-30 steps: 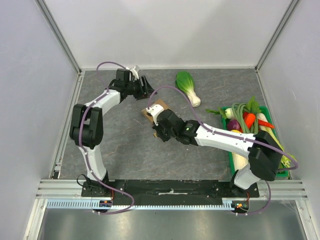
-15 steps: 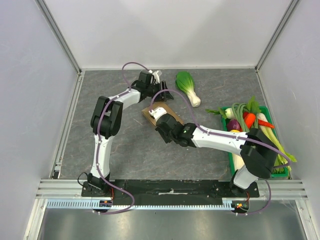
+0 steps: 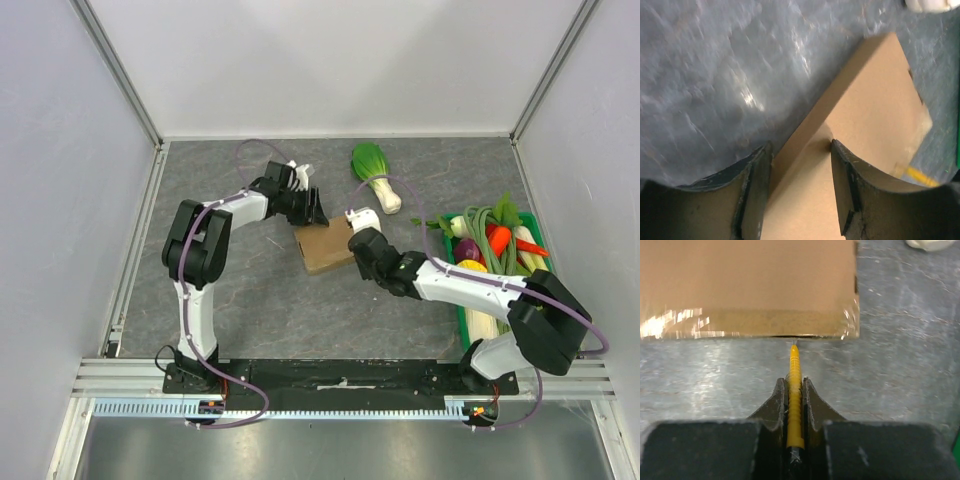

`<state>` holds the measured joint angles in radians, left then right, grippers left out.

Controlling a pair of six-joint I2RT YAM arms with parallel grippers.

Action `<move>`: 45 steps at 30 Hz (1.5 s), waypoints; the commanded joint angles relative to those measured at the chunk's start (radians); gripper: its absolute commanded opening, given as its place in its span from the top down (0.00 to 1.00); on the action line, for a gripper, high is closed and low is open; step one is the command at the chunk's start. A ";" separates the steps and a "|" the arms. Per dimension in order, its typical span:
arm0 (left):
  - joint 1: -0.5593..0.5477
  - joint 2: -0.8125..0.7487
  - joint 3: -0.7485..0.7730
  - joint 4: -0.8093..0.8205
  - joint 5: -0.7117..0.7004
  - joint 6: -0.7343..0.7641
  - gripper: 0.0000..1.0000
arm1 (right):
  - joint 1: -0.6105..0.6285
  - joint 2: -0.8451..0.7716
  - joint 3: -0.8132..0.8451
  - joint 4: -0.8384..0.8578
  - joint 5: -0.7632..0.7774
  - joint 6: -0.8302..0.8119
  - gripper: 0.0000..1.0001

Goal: Unpack the express box

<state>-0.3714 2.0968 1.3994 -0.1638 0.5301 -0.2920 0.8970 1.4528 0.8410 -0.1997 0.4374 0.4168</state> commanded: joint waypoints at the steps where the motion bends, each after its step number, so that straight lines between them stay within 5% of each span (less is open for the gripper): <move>1: -0.009 -0.131 -0.167 -0.077 0.039 0.047 0.44 | -0.052 -0.057 -0.010 0.049 0.063 0.002 1.00; 9: -0.026 -0.259 -0.315 -0.031 0.125 -0.057 0.44 | -0.082 0.003 0.036 0.115 0.041 0.000 1.00; 15: -0.024 -0.239 -0.292 -0.065 0.091 -0.122 0.66 | -0.087 0.034 0.069 0.143 -0.022 0.023 1.00; 23: 0.046 -0.242 -0.338 -0.066 0.117 -0.216 0.75 | -0.113 0.004 0.070 0.131 -0.170 0.099 1.00; 35: 0.158 -0.181 -0.407 0.050 0.335 -0.340 0.80 | -0.148 -0.035 0.135 0.151 -0.315 0.143 1.00; 45: 0.209 -0.184 -0.436 0.040 0.311 -0.365 0.82 | -0.150 -0.017 0.176 0.163 -0.420 0.125 1.00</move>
<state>-0.1642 1.9060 0.9745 -0.1459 0.8398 -0.6117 0.7311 1.4559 0.9508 -0.1299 0.1722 0.5190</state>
